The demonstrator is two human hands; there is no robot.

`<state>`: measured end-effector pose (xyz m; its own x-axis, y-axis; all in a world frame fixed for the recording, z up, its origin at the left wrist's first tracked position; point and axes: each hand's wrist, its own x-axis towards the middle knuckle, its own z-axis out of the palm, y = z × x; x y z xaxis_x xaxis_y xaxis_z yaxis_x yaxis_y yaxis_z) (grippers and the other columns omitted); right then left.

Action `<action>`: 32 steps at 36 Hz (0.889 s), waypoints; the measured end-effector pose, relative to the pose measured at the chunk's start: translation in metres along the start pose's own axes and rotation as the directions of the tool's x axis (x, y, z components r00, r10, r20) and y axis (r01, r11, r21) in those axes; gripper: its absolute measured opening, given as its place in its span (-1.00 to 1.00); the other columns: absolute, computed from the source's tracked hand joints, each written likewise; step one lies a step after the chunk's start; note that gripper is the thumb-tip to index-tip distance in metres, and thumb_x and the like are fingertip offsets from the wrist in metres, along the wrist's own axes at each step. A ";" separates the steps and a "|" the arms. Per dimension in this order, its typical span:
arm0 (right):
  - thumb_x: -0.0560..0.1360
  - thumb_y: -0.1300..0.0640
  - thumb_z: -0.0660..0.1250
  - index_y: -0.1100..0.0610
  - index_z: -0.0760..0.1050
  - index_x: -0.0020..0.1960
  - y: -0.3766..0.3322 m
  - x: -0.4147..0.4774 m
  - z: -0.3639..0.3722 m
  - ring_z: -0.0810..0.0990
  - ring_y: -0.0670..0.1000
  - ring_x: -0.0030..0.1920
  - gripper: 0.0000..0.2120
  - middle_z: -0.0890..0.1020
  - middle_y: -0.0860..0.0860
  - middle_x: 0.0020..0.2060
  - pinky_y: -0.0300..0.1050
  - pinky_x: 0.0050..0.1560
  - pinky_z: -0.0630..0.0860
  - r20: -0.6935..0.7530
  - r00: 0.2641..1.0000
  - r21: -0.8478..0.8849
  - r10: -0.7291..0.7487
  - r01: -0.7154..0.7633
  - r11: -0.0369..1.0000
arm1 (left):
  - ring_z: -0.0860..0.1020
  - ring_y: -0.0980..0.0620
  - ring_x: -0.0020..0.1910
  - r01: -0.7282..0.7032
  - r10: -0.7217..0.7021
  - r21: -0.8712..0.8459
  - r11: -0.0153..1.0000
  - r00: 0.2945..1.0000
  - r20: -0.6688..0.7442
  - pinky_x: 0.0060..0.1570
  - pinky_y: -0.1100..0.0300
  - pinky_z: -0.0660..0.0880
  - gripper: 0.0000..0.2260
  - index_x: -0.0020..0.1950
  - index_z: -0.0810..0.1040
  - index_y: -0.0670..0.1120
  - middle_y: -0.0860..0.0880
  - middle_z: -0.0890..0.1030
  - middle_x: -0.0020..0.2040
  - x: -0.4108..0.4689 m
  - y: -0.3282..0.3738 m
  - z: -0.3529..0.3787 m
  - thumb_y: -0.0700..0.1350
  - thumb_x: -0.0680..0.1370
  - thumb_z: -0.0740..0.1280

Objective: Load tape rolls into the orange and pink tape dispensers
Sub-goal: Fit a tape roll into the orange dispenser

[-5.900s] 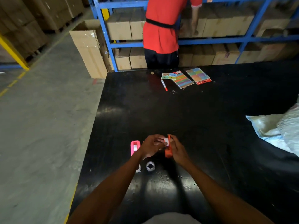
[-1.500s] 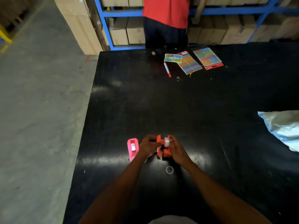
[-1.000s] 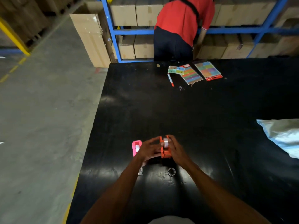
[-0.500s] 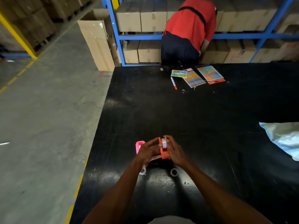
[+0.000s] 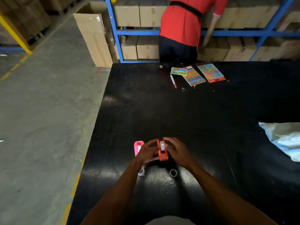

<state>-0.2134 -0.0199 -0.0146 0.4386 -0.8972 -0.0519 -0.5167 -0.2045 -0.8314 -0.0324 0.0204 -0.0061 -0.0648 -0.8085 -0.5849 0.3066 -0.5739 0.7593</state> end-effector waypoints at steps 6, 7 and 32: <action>0.57 0.10 0.38 0.03 0.48 0.36 0.000 0.003 -0.004 0.63 -0.10 0.15 -0.63 0.61 -0.03 0.20 -0.12 0.14 0.61 0.068 0.998 0.050 -0.004 0.001 0.999 | 0.72 0.00 -0.10 -0.004 0.004 0.048 0.999 1.000 -0.006 -0.15 0.09 0.66 -0.79 0.15 0.60 -0.01 -0.05 0.75 -0.08 0.004 0.007 0.000 -0.20 0.54 0.35; 0.56 0.12 0.39 0.03 0.48 0.35 -0.001 0.003 -0.004 0.64 -0.12 0.12 -0.64 0.62 -0.04 0.18 -0.15 0.11 0.62 0.064 0.998 0.047 -0.009 0.006 0.999 | 0.72 -0.01 -0.11 -0.001 0.001 0.057 0.998 1.000 0.005 -0.14 0.09 0.66 -0.81 0.13 0.63 -0.01 -0.05 0.75 -0.10 0.003 0.007 0.000 -0.18 0.55 0.35; 0.47 0.05 0.43 -0.04 0.54 0.13 -0.049 0.033 -0.010 0.56 -0.14 -0.01 -0.76 0.51 -0.11 0.00 -0.22 0.06 0.53 0.050 0.979 -0.197 -0.198 0.204 0.959 | 0.69 -0.08 -0.05 0.082 -0.084 -0.337 0.938 0.996 0.010 -0.11 0.01 0.65 -0.72 0.02 0.65 -0.08 -0.14 0.73 -0.03 -0.015 0.016 0.013 0.01 0.59 0.19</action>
<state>-0.1810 -0.0435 0.0299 0.5682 -0.8183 0.0863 -0.5507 -0.4562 -0.6990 -0.0388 0.0215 0.0181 -0.0996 -0.7590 -0.6435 0.6025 -0.5606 0.5680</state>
